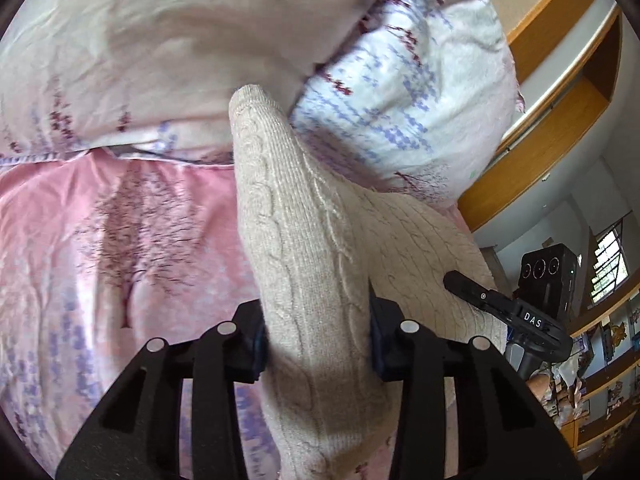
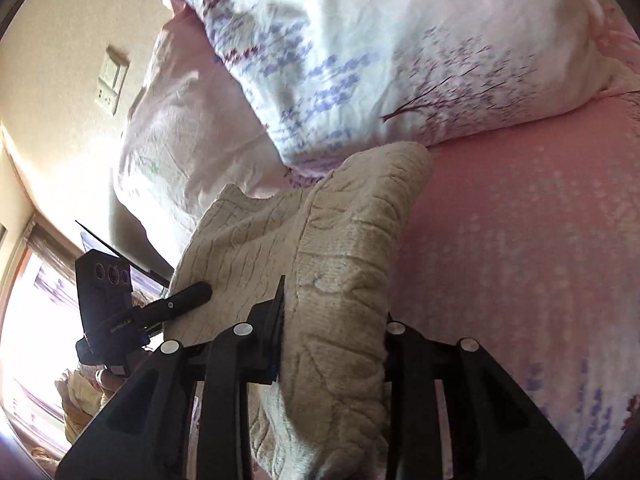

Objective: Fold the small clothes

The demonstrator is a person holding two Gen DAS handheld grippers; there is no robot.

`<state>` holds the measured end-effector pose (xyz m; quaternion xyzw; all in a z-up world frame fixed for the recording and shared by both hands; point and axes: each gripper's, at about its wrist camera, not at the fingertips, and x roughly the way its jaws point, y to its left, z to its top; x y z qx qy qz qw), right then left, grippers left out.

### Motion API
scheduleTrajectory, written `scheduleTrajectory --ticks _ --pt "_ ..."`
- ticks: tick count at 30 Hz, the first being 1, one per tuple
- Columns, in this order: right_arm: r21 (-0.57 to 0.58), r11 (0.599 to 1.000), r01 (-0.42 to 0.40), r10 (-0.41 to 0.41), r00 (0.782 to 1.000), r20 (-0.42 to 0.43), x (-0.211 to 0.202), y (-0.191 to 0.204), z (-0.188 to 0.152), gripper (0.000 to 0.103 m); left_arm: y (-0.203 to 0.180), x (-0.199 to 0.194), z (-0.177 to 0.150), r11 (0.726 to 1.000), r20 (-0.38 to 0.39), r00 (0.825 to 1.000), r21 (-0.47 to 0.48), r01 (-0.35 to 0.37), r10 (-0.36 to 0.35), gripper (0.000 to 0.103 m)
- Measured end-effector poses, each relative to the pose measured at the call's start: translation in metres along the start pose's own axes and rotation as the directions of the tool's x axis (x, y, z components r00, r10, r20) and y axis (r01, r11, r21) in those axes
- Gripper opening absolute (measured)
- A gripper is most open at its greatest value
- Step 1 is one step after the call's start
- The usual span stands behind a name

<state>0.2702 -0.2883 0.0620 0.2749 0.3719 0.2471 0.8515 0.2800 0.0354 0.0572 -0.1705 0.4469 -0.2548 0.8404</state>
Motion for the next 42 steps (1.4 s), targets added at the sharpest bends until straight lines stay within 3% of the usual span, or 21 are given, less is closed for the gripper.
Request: scheduleTrajectory --ticks 3,6,8,11,13,15,16,17,19,24,29,32,34,37,39,42 --pt "-0.030 0.997 0.074 -0.076 0.995 -0.062 0.039 0.003 -0.009 0.032 0.043 0.008 -0.006 0.996 -0.041 0.998 -0.082 -0.046 0.042 0.044" --pt "0.044 0.998 0.053 -0.048 0.993 -0.106 0.045 -0.008 -0.007 0.047 0.072 0.011 -0.011 0.987 -0.031 0.999 -0.162 0.018 -0.024 0.056" --pt "0.076 0.996 0.056 -0.047 0.993 -0.106 0.033 -0.015 -0.003 0.054 0.066 -0.001 -0.009 0.992 -0.004 1.000 -0.128 -0.014 0.013 0.056" --pt "0.125 0.992 0.035 -0.030 0.999 -0.039 0.010 -0.027 0.006 0.057 0.040 -0.030 -0.007 0.993 0.118 0.986 -0.009 -0.115 0.115 0.055" --pt "0.178 0.984 0.008 -0.006 1.000 -0.011 0.006 -0.036 0.015 0.057 0.021 -0.048 -0.012 0.991 0.176 0.978 0.059 -0.121 0.108 0.057" --pt "0.205 0.979 0.003 -0.002 1.000 -0.008 0.012 -0.041 0.022 0.054 0.000 -0.051 -0.017 0.986 0.182 0.980 0.129 -0.107 0.083 0.061" --pt "0.200 0.980 -0.002 0.004 1.000 -0.014 0.014 -0.041 0.020 0.034 -0.008 -0.049 -0.020 0.981 0.172 0.982 0.163 -0.106 0.077 0.062" --pt "0.184 0.983 -0.009 0.014 1.000 -0.026 0.020 -0.038 0.019 0.022 -0.016 -0.045 -0.024 0.976 0.156 0.985 0.193 -0.104 0.075 0.062" --pt "0.122 0.992 0.034 -0.036 0.999 0.014 0.023 -0.026 0.020 0.011 -0.026 -0.032 -0.029 0.967 0.128 0.989 0.230 -0.106 0.078 0.062" --pt "0.044 0.987 0.154 -0.158 0.983 0.094 0.011 -0.015 0.026 0.009 -0.032 -0.006 -0.038 0.956 0.082 0.991 0.268 -0.121 0.103 0.062" --pt "0.069 0.954 0.293 -0.293 0.956 -0.001 0.036 -0.040 0.020 0.010 -0.035 0.011 -0.044 0.944 0.073 0.987 0.292 -0.157 0.142 0.062" --pt "0.059 0.947 0.316 -0.317 0.948 0.004 0.025 -0.036 0.021 0.017 -0.041 0.014 -0.048 0.924 0.090 0.979 0.326 -0.201 0.182 0.065" --pt "0.054 0.946 0.320 -0.323 0.945 0.052 0.007 -0.023 0.019 0.029 -0.043 0.006 -0.052 0.919 0.106 0.978 0.334 -0.208 0.182 0.066" --pt "-0.004 0.971 0.241 -0.238 0.961 0.139 -0.027 0.005 0.008 0.049 -0.045 -0.011 -0.058 0.926 0.126 0.979 0.324 -0.195 0.162 0.072" --pt "-0.055 0.987 0.150 -0.141 0.980 0.143 -0.037 0.023 -0.002 0.050 -0.046 -0.021 -0.063 0.927 0.143 0.977 0.318 -0.196 0.157 0.076" --pt "-0.076 0.997 0.003 0.001 0.998 0.062 -0.029 0.036 -0.020 0.053 -0.046 -0.025 -0.068 0.935 0.137 0.982 0.312 -0.170 0.133 0.079"
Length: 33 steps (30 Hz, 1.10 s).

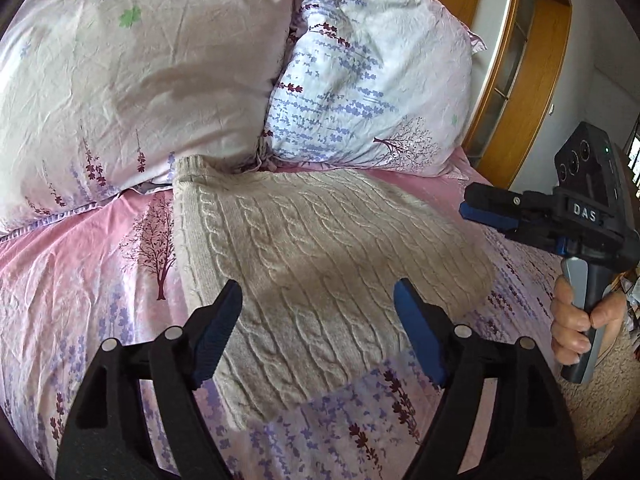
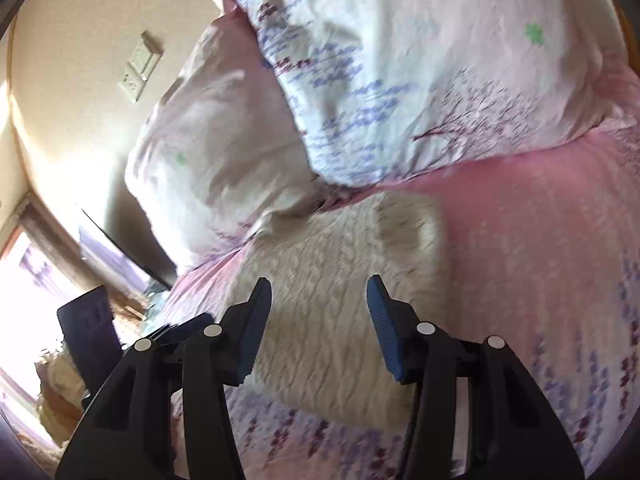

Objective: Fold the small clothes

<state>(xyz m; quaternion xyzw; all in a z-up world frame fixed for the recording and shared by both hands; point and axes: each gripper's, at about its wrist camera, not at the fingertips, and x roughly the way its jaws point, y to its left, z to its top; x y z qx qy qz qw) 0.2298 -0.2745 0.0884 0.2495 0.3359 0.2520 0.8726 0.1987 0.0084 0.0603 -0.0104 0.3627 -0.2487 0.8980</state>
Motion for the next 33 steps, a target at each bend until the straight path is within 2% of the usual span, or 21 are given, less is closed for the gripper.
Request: scheduleTrajectory --ticks 1,4,7,9,11,12,13,15,17,19,20,23,24,25,27,29,33 --pt "0.013 1.000 -0.009 0.009 0.999 -0.031 0.009 0.001 -0.005 0.054 0.000 0.003 -0.001 1.000 -0.012 1.000 -0.003 0.003 -0.003 0.079" --pt "0.071 0.996 0.056 -0.049 0.994 -0.101 0.038 -0.015 -0.016 0.054 -0.003 0.017 -0.004 1.000 -0.030 0.999 0.005 -0.021 0.021 0.081" --pt "0.147 0.989 0.012 -0.003 0.998 -0.059 0.039 -0.027 -0.016 0.054 -0.009 0.026 -0.003 0.999 -0.022 0.999 0.025 -0.044 0.044 0.088" --pt "0.157 0.987 0.029 -0.019 0.998 -0.065 0.037 -0.024 -0.013 0.054 -0.013 0.027 -0.002 0.997 -0.020 0.997 0.026 -0.068 0.068 0.089" --pt "0.112 0.991 0.069 -0.063 0.996 -0.057 0.028 -0.012 -0.014 0.054 -0.014 0.021 -0.003 0.997 -0.016 0.997 0.020 -0.074 0.074 0.089" --pt "0.084 0.992 0.099 -0.096 0.994 -0.043 0.019 -0.008 -0.014 0.058 -0.013 0.015 -0.004 0.997 -0.009 0.997 0.014 -0.077 0.077 0.089" --pt "0.053 0.988 0.143 -0.142 0.990 -0.021 0.013 -0.001 -0.015 0.068 -0.012 0.009 -0.005 0.996 -0.002 0.996 0.006 -0.089 0.089 0.090" --pt "0.015 0.981 0.192 -0.192 0.981 0.026 0.000 0.007 -0.018 0.081 -0.007 -0.004 -0.010 0.992 0.011 0.992 -0.011 -0.127 0.127 0.093" --pt "-0.024 0.969 0.245 -0.243 0.968 0.063 -0.007 0.015 -0.022 0.087 -0.001 -0.018 -0.017 0.982 0.026 0.982 -0.033 -0.187 0.188 0.097" --pt "-0.061 0.941 0.334 -0.327 0.940 0.093 -0.014 0.023 -0.030 0.101 0.006 -0.030 -0.026 0.966 0.030 0.967 -0.061 -0.252 0.254 0.101" --pt "-0.081 0.920 0.383 -0.373 0.921 0.114 -0.015 0.026 -0.033 0.102 0.010 -0.034 -0.030 0.956 0.028 0.957 -0.075 -0.284 0.287 0.101" --pt "-0.154 0.833 0.532 -0.505 0.843 0.184 -0.017 0.041 -0.048 0.102 0.017 -0.047 -0.044 0.922 0.007 0.927 -0.104 -0.372 0.375 0.101" --pt "-0.170 0.808 0.565 -0.534 0.823 0.196 -0.017 0.045 -0.053 0.102 0.018 -0.050 -0.049 0.914 0.001 0.919 -0.109 -0.392 0.394 0.101" --pt "-0.179 0.796 0.578 -0.546 0.814 0.199 -0.017 0.047 -0.057 0.102 0.017 -0.052 -0.053 0.904 -0.004 0.910 -0.112 -0.412 0.414 0.101" --pt "-0.191 0.805 0.562 -0.535 0.826 0.177 -0.014 0.049 -0.063 0.102 0.016 -0.053 -0.060 0.886 -0.029 0.892 -0.105 -0.451 0.451 0.101" --pt "-0.189 0.812 0.553 -0.536 0.833 0.136 -0.011 0.049 -0.071 0.102 0.013 -0.051 -0.065 0.876 -0.054 0.882 -0.096 -0.472 0.469 0.101" --pt "-0.220 0.816 0.534 -0.535 0.843 0.061 0.002 0.050 -0.086 0.102 0.009 -0.041 -0.071 0.886 -0.101 0.890 -0.098 -0.454 0.445 0.101"
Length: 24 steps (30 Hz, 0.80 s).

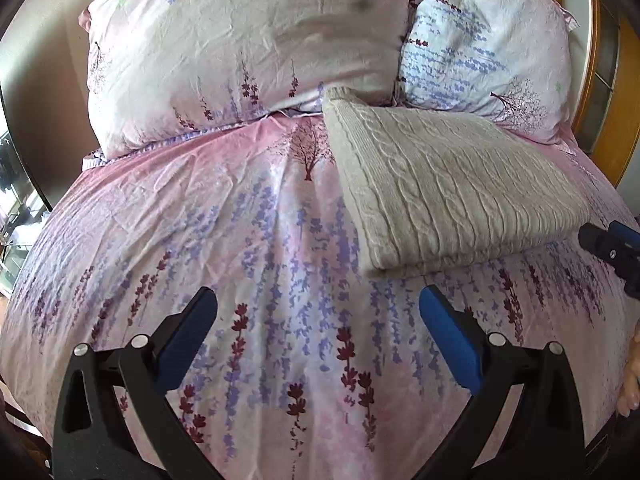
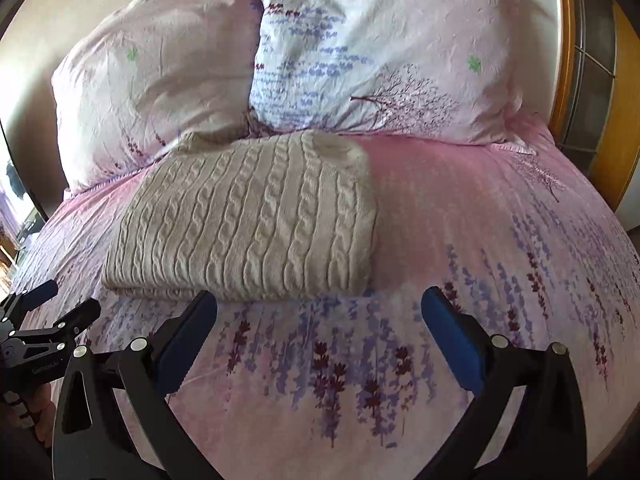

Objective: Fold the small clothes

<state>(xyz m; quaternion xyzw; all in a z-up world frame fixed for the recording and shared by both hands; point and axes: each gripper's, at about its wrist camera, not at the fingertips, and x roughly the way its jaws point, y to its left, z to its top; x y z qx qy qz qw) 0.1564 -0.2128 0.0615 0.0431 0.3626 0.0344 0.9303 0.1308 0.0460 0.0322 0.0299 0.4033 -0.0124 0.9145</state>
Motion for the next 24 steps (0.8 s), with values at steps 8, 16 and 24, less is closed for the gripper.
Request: scheduleTrajectory --ticks 8,16,24 --pt "0.016 1.000 0.014 -0.012 0.995 -0.096 0.016 0.007 -0.020 0.102 -0.018 0.019 -0.003 0.999 -0.077 0.997 0.054 -0.008 0.012 0.101" --pt "-0.021 0.999 0.039 -0.042 0.992 -0.123 0.019 0.012 -0.025 0.102 -0.018 0.026 -0.005 0.999 -0.107 0.994 0.037 0.014 -0.010 0.101" --pt "-0.017 0.999 0.051 -0.053 0.988 -0.147 0.022 0.009 -0.025 0.102 -0.013 0.029 -0.005 0.999 -0.113 0.993 0.008 0.045 -0.043 0.101"
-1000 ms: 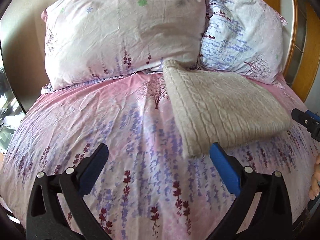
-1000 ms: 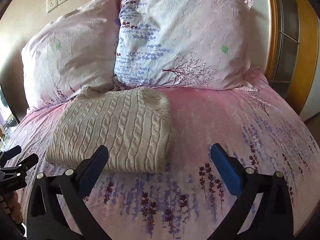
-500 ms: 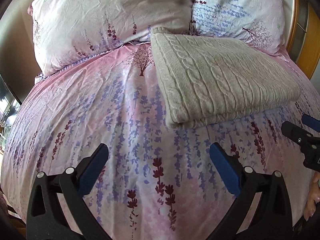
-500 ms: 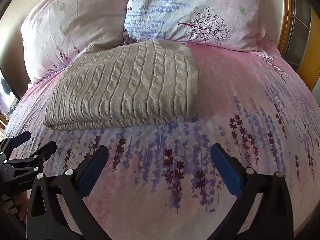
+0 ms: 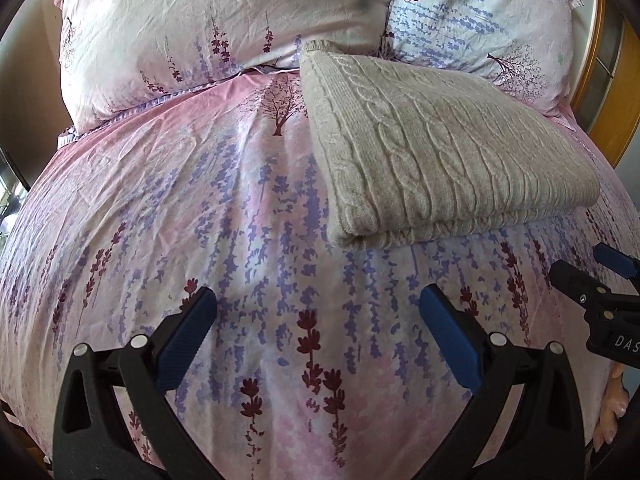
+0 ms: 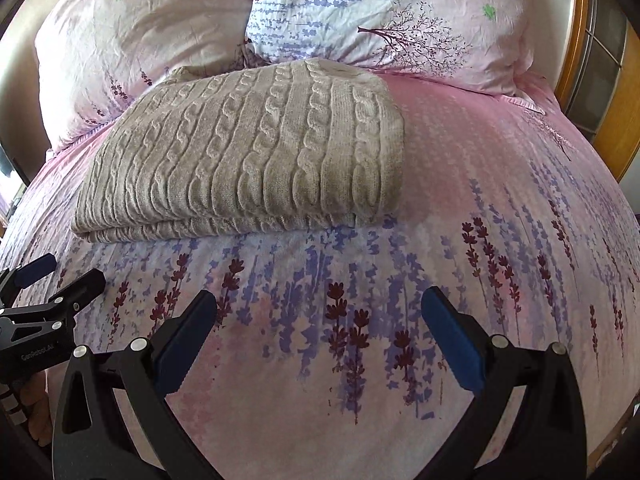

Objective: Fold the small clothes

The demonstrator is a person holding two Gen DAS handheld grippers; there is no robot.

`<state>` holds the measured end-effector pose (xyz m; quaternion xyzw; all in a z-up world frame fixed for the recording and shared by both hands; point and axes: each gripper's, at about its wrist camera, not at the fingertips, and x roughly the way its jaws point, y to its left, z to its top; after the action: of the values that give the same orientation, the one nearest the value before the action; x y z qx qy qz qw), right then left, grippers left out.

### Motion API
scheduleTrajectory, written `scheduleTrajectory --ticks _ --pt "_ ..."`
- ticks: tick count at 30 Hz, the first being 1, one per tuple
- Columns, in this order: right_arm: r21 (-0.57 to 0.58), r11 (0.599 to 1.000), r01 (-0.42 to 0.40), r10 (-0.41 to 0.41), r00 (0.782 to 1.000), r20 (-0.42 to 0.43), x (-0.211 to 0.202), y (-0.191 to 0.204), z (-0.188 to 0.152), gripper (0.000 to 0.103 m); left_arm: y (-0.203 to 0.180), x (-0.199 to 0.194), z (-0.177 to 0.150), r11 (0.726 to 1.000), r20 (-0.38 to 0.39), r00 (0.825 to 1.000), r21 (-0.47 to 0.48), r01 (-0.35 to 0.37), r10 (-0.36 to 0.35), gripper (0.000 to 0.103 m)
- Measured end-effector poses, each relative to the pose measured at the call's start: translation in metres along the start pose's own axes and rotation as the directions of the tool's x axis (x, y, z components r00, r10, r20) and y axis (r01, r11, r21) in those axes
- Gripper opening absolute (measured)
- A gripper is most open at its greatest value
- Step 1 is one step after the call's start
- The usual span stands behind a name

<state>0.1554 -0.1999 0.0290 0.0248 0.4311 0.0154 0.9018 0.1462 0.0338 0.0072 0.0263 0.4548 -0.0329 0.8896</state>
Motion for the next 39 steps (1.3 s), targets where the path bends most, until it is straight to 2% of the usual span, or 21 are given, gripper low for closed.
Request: scheduleTrajectory --ticks 7,39 --pt "-0.023 0.999 0.044 -0.044 0.999 -0.014 0.0025 0.0068 -0.0001 0.102 0.0001 0.0010 0.0005 1.000 -0.002 1.000 0.005 0.009 -0.009 0.101" --pt "-0.016 0.999 0.039 -0.039 0.999 -0.016 0.0045 0.0059 0.0007 0.102 -0.0008 0.0003 -0.0005 1.000 0.000 1.000 0.001 0.007 -0.007 0.101"
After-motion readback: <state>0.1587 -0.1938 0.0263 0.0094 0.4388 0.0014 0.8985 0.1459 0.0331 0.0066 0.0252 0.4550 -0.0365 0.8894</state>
